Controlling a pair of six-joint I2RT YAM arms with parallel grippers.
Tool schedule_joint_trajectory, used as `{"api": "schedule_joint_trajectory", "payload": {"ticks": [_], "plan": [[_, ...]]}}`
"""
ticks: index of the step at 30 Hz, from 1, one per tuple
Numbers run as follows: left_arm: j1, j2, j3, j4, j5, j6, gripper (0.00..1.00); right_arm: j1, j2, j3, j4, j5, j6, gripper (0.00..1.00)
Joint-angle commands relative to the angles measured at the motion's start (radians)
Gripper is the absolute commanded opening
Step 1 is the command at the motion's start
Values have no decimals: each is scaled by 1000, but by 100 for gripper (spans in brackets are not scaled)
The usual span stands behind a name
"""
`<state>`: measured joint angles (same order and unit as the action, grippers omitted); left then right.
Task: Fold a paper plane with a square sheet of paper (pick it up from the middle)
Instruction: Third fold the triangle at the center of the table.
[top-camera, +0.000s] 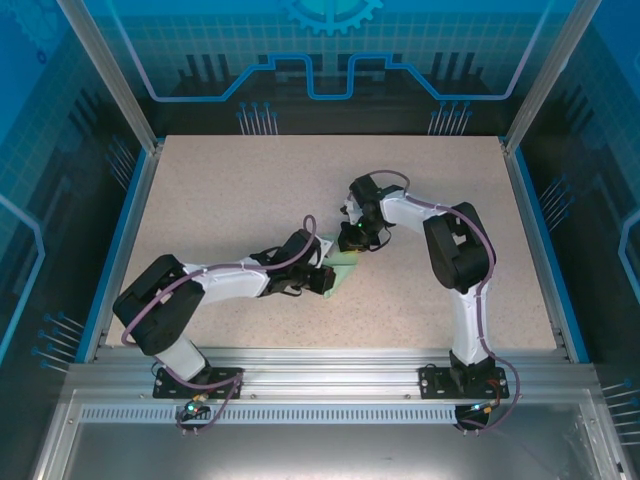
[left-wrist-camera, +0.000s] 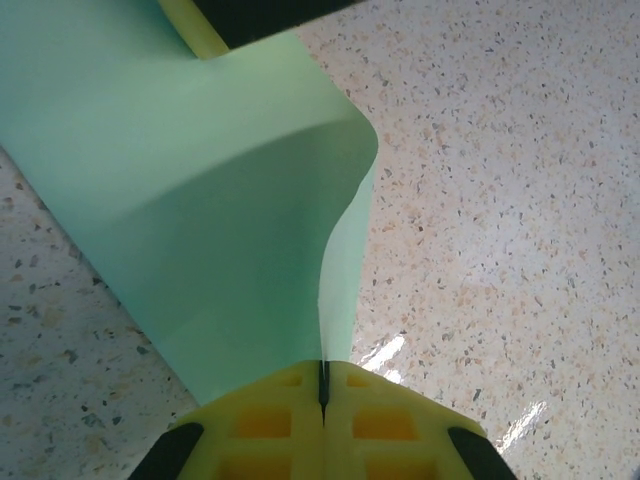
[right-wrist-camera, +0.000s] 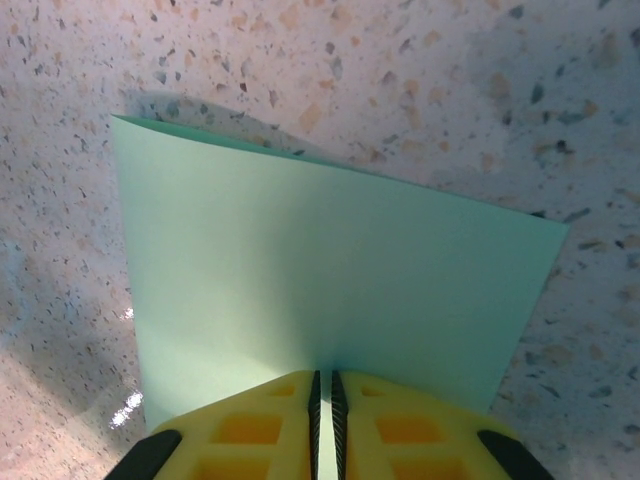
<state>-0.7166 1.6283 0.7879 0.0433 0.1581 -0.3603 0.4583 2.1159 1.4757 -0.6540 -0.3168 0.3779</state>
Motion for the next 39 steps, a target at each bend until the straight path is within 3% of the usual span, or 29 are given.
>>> {"api": "schedule_joint_trajectory", "payload": {"ticks": [1,17,39], "plan": [[22,32,20,-14,65,8,0,19,30,13,-56,17,-21,15],[98,82,52,-23,184,42,0,26,30,5,-59,17,-16,17],[125,137,64,-33,221,35,0,28,29,2,-64,16,-15,19]]}}
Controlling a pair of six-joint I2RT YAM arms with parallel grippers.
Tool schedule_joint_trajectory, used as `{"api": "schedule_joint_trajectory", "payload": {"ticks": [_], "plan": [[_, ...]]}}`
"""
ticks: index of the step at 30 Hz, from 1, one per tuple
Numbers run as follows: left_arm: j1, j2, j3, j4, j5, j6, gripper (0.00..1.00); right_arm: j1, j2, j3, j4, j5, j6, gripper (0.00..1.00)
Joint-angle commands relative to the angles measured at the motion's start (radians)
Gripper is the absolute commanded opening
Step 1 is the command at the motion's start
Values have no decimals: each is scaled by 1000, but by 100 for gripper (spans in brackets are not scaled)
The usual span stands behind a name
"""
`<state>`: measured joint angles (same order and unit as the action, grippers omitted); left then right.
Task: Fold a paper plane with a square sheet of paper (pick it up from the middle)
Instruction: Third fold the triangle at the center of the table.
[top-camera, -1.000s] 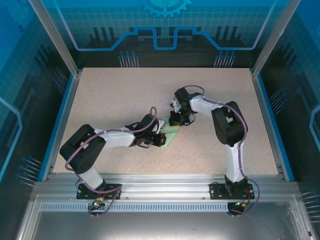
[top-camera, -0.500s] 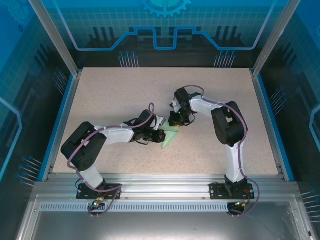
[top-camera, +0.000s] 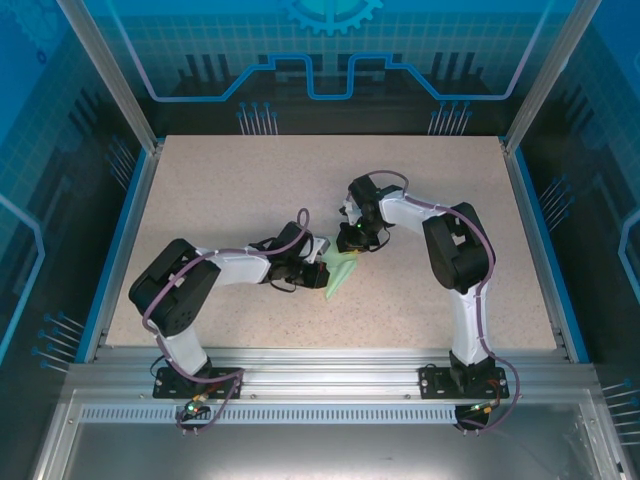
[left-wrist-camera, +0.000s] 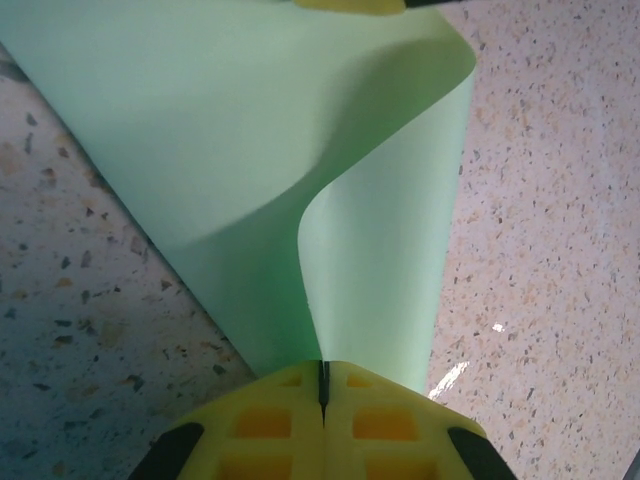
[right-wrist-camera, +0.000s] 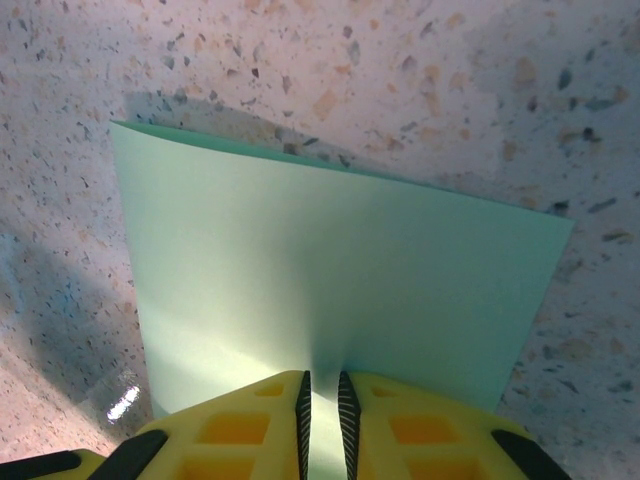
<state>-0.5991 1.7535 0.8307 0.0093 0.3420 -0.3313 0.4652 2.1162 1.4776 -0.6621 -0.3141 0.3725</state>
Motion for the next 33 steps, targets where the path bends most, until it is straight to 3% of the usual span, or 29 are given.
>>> {"api": "schedule_joint_trajectory", "payload": {"ticks": [1,24,33], "plan": [[8,12,21,3,37,4,1,21,28,1,-57,14,-9,19],[8,34,4,25,34,-14,1,19,-8,-3,-53,23,4,21],[8,25,-8,24,40,-5,1,-43,-247,-152,47,-2,90,24]]}}
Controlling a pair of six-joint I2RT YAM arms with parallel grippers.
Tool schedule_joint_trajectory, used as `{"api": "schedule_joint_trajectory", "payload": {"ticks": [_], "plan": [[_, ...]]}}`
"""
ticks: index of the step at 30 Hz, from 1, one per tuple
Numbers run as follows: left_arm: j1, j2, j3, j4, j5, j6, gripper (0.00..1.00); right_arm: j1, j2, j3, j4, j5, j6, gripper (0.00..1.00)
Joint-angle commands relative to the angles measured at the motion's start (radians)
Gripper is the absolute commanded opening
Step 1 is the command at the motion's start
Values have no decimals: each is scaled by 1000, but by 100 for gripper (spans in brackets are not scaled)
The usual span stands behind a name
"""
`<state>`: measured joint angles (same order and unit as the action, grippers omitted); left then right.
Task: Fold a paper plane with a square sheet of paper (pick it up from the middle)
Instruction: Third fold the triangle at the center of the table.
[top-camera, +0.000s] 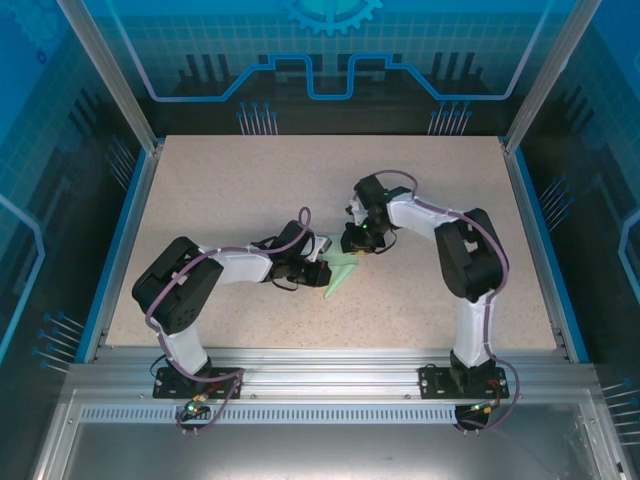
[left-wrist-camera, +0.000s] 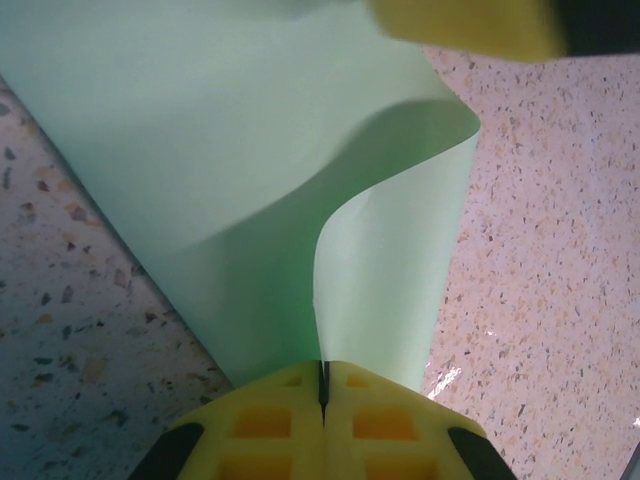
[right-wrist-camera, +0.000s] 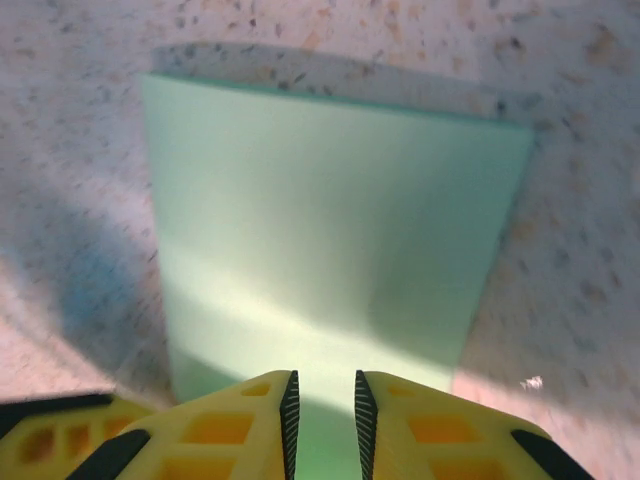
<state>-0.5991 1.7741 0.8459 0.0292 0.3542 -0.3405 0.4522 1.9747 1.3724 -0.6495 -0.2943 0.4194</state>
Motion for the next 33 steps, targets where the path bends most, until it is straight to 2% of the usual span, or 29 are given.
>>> {"api": "schedule_joint_trajectory", "payload": {"ticks": [1,5,14,19,33], "plan": [[8,3,-25,9,28,3,1,-36,-139,-76,57,-41,57,24],[8,0,-28,14,29,-2,1,-25,-222,-179,124,-115,94,21],[8,-11,-31,13,22,-2,1,17,-300,-381,321,-183,239,16],[8,-6,-29,18,22,-8,1,41,-273,-399,361,-224,249,16],[7,-31,-35,13,31,-14,1,46,-148,-378,419,-224,267,13]]}}
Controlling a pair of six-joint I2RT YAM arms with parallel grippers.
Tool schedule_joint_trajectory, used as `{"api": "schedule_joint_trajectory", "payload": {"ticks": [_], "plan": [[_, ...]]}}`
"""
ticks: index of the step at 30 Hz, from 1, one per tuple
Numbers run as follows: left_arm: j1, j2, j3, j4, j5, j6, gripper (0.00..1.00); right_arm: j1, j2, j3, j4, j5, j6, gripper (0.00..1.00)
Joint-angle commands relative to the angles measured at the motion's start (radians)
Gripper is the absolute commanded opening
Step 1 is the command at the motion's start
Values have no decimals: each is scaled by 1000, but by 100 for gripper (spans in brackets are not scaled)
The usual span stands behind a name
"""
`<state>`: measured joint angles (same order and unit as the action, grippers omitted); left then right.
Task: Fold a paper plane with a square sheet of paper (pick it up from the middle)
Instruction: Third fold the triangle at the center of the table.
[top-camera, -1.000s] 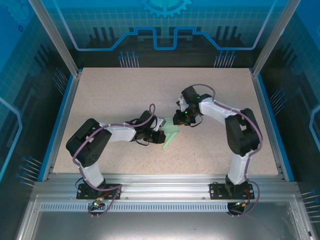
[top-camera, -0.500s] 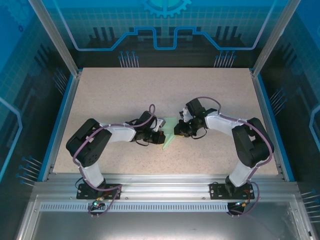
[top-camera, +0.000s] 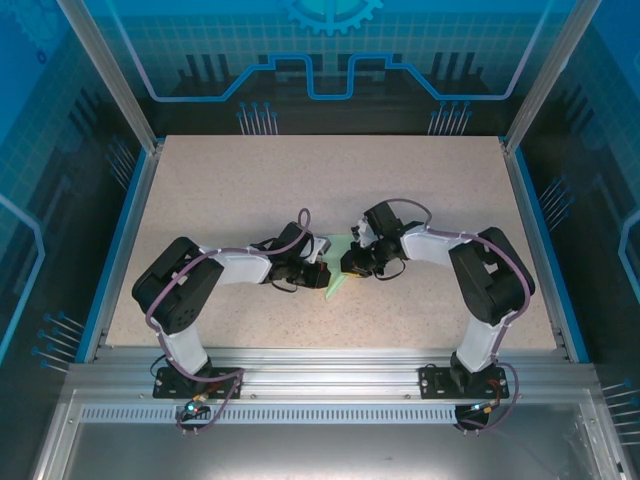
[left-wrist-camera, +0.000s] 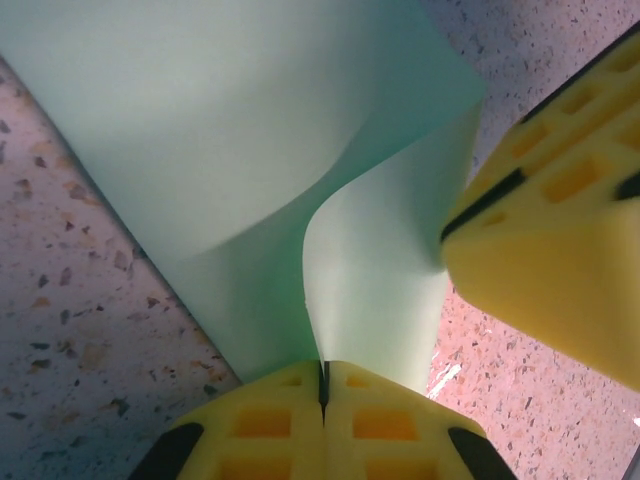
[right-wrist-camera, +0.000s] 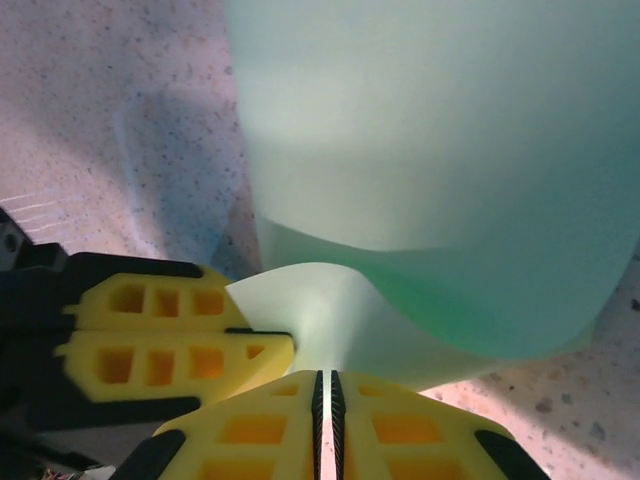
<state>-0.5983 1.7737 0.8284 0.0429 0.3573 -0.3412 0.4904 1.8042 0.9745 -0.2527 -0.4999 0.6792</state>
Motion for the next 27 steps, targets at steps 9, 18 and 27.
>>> {"api": "schedule_joint_trajectory", "payload": {"ticks": [9,18,27], "plan": [[7,-39,-33,4,23,-18,1,4,56,16,23,-19,-10,14],[7,-33,-38,4,8,-14,1,-3,87,10,-19,42,-26,15],[8,-31,-31,-10,-3,-2,0,-58,-33,-13,40,-58,-5,17]]}}
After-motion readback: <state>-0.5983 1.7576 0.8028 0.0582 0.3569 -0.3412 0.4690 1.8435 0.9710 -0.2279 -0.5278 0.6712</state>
